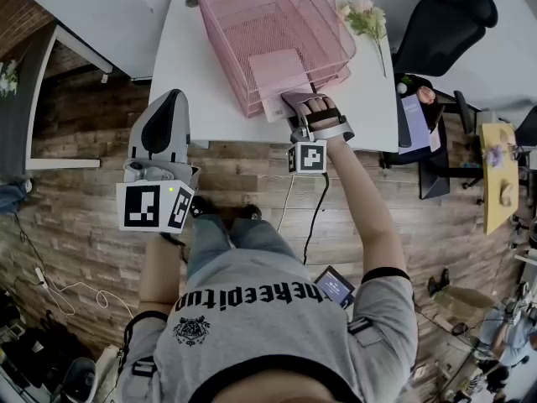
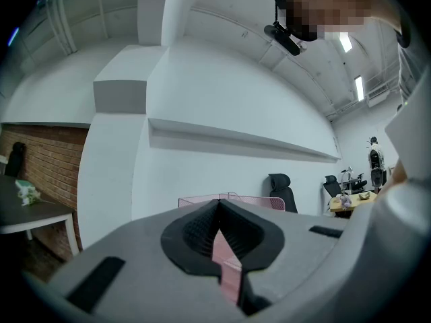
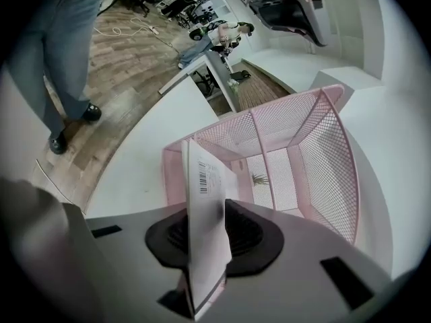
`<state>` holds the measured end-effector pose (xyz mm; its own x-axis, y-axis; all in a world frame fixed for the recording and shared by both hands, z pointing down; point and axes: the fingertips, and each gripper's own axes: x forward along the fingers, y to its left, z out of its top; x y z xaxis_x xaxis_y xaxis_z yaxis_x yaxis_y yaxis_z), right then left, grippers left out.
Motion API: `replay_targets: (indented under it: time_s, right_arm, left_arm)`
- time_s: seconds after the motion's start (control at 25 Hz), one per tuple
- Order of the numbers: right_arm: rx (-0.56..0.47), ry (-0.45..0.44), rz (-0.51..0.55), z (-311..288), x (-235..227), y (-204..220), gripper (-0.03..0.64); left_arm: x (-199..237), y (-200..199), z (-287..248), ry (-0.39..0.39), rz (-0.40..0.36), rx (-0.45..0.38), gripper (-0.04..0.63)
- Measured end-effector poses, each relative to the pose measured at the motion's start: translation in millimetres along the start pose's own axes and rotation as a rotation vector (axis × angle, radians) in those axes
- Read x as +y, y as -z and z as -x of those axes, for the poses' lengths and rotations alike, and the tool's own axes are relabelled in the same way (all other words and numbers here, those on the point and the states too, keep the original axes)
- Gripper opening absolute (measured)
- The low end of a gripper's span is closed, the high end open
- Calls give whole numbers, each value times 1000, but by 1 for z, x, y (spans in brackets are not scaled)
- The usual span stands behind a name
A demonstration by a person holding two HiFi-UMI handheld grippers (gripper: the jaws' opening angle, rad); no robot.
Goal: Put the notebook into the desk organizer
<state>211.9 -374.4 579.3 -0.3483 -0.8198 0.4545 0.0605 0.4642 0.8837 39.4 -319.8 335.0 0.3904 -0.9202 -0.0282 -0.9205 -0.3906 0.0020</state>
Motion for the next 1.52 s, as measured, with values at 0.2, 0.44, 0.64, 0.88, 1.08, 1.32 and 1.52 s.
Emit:
replay_targets:
  time_s: [0.2,0.44,0.64,0.88,1.08,1.32,1.52]
  right_arm:
    - [-23,-53,-13,3,6,-1,92]
    - [-49,-111,-26,7,12,-4,107]
    - [-42,-117,0,6,16,-3,114]
    - [-41,-26,-23,2,-10,-7,40]
    - [19,4,11,-11,-13,-3,40]
    - [66,56,-5,-22,-12,1,37]
    - [44,52,-71,-22,-13,1,37]
  left_arm:
    - [-2,1,-1,5,3,2,3]
    - [-2,2,-3,3,6,1,3]
    - [-2,2,-3,1,6,2,3]
    - [2,2,-3,-6,7,5,3]
    - [3,2,-3,-6,5,3,3]
    - [9,3,-1,-22,5,7,3]
    - [12,4,-1,-24,7,7,3]
